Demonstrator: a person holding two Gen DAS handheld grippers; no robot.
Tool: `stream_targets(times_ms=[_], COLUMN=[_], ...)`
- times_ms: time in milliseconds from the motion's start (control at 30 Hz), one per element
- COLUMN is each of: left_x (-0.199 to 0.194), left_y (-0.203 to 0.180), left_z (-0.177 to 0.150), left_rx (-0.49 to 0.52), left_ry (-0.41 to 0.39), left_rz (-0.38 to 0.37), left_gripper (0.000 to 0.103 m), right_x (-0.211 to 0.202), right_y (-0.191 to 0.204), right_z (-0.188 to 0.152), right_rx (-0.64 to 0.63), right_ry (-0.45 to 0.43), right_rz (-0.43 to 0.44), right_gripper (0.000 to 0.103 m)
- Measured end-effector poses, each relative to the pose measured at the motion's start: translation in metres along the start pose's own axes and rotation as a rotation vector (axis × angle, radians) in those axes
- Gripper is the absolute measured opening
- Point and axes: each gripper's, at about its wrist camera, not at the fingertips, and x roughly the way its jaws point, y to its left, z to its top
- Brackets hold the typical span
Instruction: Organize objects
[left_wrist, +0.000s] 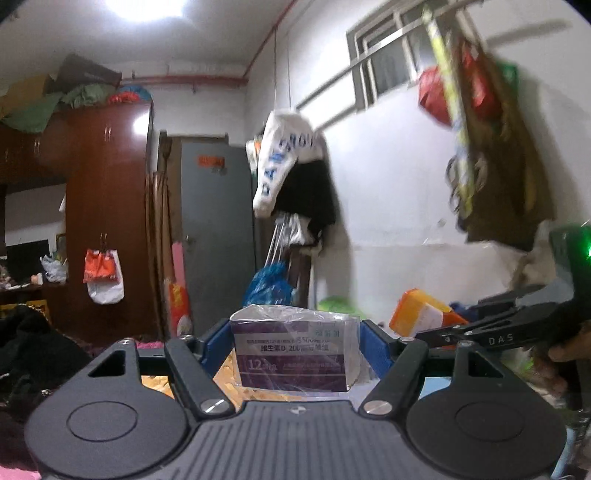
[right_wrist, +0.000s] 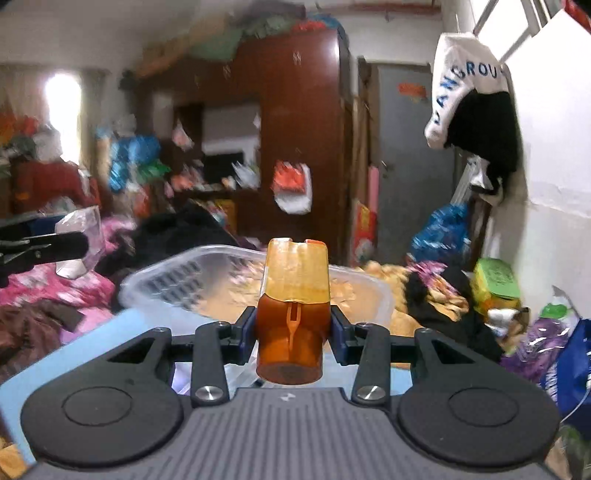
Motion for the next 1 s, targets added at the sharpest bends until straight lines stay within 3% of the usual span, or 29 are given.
stream_targets(times_ms=[167, 300, 500, 800, 933, 967, 1000], left_x=[0.069, 0.097, 0.120, 0.132, 0.125, 0.122, 0.120], left_y=[0.004, 0.008, 0.016, 0.018, 0.016, 0.015, 0.014], left_z=[0.010, 0.006, -0.004, -0.013, -0.013, -0.013, -0.012], left_rx=[-0.016, -0.007, -0.006, -0.032, -0.015, -0.017, -0.021], left_ry=[0.150, 0.229, 0.296, 0.324, 0.273, 0.258, 0.245], left_rz=[0.048, 0.083, 0.117, 0.140, 0.126, 0.129, 0.131], left_gripper=[0.076, 0.076, 0.076, 0.077, 0.080, 0.083, 0.090], right_x=[0.041, 0.061, 0.073, 0.083, 0.084, 0.080, 0.075], right_y=[0.001, -0.003, -0.005, -0.008, -0.005, -0.006, -0.006], right_z=[0.013, 0.009, 0.001, 0.002, 0.003, 0.004, 0.005], right_rx=[0.012, 0.003, 0.015, 0.028, 0.003, 0.014, 0.026], right_ry=[0.117, 0.186, 0.223, 0.245, 0.236, 0.216, 0.191], right_rz=[-0.050, -0.081, -0.046, -0.038, -0.069, -0.071, -0.073], right_gripper=[0.044, 0.044, 0.044, 0.044, 0.046, 0.051, 0.068])
